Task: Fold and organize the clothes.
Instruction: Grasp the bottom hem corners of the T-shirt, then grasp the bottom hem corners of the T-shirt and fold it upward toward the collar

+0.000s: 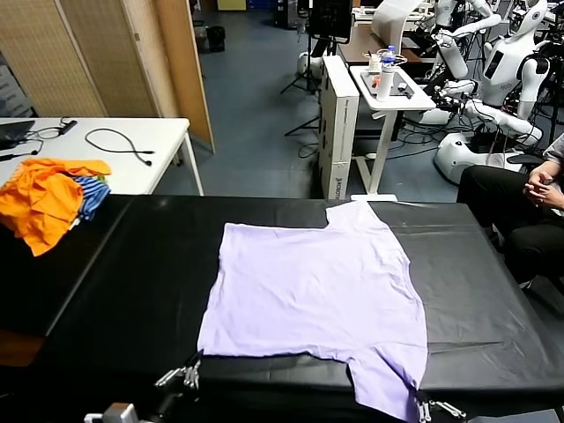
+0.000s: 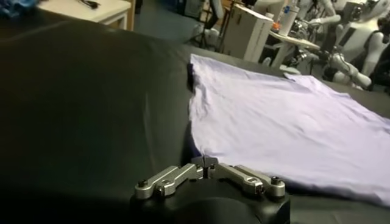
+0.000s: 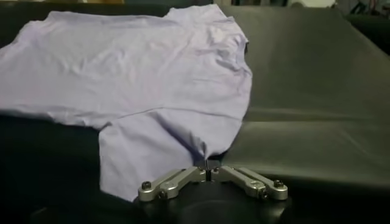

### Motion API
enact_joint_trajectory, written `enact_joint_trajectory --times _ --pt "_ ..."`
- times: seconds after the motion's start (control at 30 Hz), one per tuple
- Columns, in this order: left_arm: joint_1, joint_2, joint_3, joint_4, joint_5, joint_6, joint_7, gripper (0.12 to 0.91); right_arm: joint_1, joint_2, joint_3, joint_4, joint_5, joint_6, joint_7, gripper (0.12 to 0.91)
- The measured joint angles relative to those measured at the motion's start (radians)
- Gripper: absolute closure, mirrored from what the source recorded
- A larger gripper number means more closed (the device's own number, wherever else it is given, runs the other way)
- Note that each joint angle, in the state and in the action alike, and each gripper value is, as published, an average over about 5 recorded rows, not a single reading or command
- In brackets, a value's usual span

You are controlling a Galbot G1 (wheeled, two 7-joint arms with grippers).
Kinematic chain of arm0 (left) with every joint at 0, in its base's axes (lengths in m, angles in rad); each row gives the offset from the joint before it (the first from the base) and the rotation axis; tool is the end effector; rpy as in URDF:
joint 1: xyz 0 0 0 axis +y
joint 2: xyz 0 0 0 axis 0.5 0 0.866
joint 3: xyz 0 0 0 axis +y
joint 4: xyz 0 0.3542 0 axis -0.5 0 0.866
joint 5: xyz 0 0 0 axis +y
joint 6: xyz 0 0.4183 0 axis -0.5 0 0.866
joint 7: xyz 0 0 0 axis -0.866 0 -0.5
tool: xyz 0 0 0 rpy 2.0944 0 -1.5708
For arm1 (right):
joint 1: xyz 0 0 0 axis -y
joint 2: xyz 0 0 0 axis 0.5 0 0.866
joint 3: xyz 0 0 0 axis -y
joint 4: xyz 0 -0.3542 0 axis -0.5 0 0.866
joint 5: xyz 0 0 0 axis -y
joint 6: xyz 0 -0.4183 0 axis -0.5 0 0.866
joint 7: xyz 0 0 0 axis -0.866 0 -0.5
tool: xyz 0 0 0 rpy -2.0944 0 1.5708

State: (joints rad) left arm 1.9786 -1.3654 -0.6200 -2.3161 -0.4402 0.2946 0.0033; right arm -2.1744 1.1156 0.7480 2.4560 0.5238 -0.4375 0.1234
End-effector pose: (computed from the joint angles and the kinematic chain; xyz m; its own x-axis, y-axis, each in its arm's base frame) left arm 0.1320 0.0434 -0.2831 -0.8824 0.1337 0.4511 0.0285 0.9722 -0.2324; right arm 0.1095 -0.0663 -0.2338 -0.7710 -0.0986 0.6291 -0.0977 0.9946 0.0362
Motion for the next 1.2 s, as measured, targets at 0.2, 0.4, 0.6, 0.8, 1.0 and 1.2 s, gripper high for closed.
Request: enact_joint_trajectory --times 0.2,0.4,0.6,0.8,1.0,1.2 --pt "0.01 -0.01 0.002 -0.04 0.001 -0.036 0.005 0.884 0.071 -0.026 0.015 -0.007 0.073 0.004 -0.019 0.885" --pt "-0.052 -0.018 0.012 -0.012 0.001 -0.106 0.033 0.884 0.208 -0.075 0.004 -0.055 0.12 0.0 -0.031 0.885" --pt "-0.131 -0.007 0.021 0.052 0.007 -0.154 0.045 0.884 0.364 -0.129 -0.032 -0.147 0.164 0.018 -0.036 0.885" --pt "-0.218 0.019 0.024 0.123 0.002 -0.173 0.041 0.884 0.5 -0.166 -0.092 -0.248 0.171 0.009 -0.016 0.885" --pt "-0.325 0.048 0.049 0.201 0.006 -0.168 0.027 0.884 0.625 -0.177 -0.172 -0.335 0.166 -0.004 0.003 0.885" --pt "-0.432 0.091 0.086 0.29 -0.002 -0.146 0.018 0.884 0.706 -0.182 -0.218 -0.383 0.158 -0.015 0.015 0.885"
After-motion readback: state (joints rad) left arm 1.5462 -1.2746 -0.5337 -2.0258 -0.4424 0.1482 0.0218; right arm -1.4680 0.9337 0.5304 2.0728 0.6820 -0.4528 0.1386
